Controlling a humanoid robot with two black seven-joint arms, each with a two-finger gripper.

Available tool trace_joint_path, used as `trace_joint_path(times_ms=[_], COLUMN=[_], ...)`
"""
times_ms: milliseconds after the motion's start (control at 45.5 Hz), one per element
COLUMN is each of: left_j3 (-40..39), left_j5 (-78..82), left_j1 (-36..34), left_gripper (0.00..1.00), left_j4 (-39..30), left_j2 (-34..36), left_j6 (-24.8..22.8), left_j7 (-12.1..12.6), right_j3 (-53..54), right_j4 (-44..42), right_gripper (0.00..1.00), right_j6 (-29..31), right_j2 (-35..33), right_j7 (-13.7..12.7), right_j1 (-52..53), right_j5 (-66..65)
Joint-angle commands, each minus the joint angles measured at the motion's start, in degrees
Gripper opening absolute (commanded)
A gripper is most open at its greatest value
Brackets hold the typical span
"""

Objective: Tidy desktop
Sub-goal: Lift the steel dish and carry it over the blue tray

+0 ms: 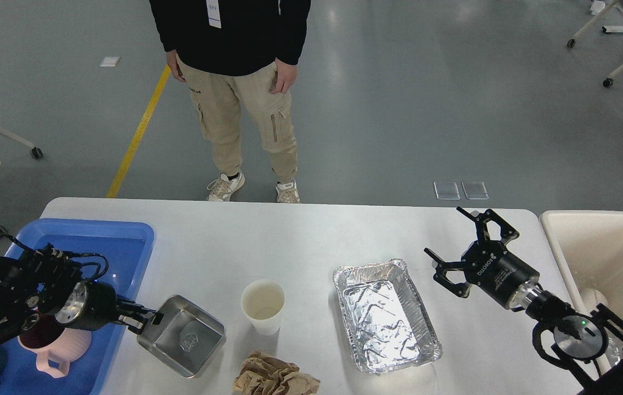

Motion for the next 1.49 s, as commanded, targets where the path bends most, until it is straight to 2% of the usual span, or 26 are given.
trace_joint_path(times_ms=[0,154,307,637,922,1120,1295,1471], left_j3=[-0.4,-1.3,-3.0,-9.4,-11.6,-12.0,-11.3,-10.5], left_j5=[-0.4,-2.9,-5.7,-13.9,-15.0,-14.9,-15.1,-15.4], left_j1=[-2.3,-4.8,-5.5,-5.0,-5.5,-5.3,-5.1,-3.9], left_gripper=[0.00,0.01,0.02,0.02,0.02,0.02,0.03,0.03], left_j4=[-2.5,-10.8,-16.3,-19.0,-24.8,-23.8,-19.7,-13.5], left_j2=[2.0,9.0,15.7,28.7,40.2,43.6,43.7,42.4], left_j6=[-0.9,-4.1,-5.1,-5.1,-5.2,-4.4,-1.4,2.0], left_j7=[-1.1,-1.8,-2.2,-5.6,-7.4,-6.4,-2.4,-1.9], right_j3=[-0.1,-0.1,-0.2,-0.3,-0.2,-0.2,-0.3,-0.3], right_j4=[0.0,0.0,-0.1,0.1,0.5,1.3,1.8,2.4], right_gripper=[1.00,1.00,1.00,1.00,1.00,1.00,1.00,1.00], right_j6=[0.0,0.0,0.0,0.0,0.0,0.1,0.1,0.0], right_j2=[0.1,0.2,0.1,0.0,-0.1,-0.1,0.0,0.0], right_j7=[0.0,0.0,0.0,0.0,0.0,0.0,0.0,0.0], right_j1=[0.0,0.1,0.1,0.1,0.3,0.2,0.1,0.1], right_j5=[0.0,0.0,0.0,0.0,0.0,0.1,0.0,0.0])
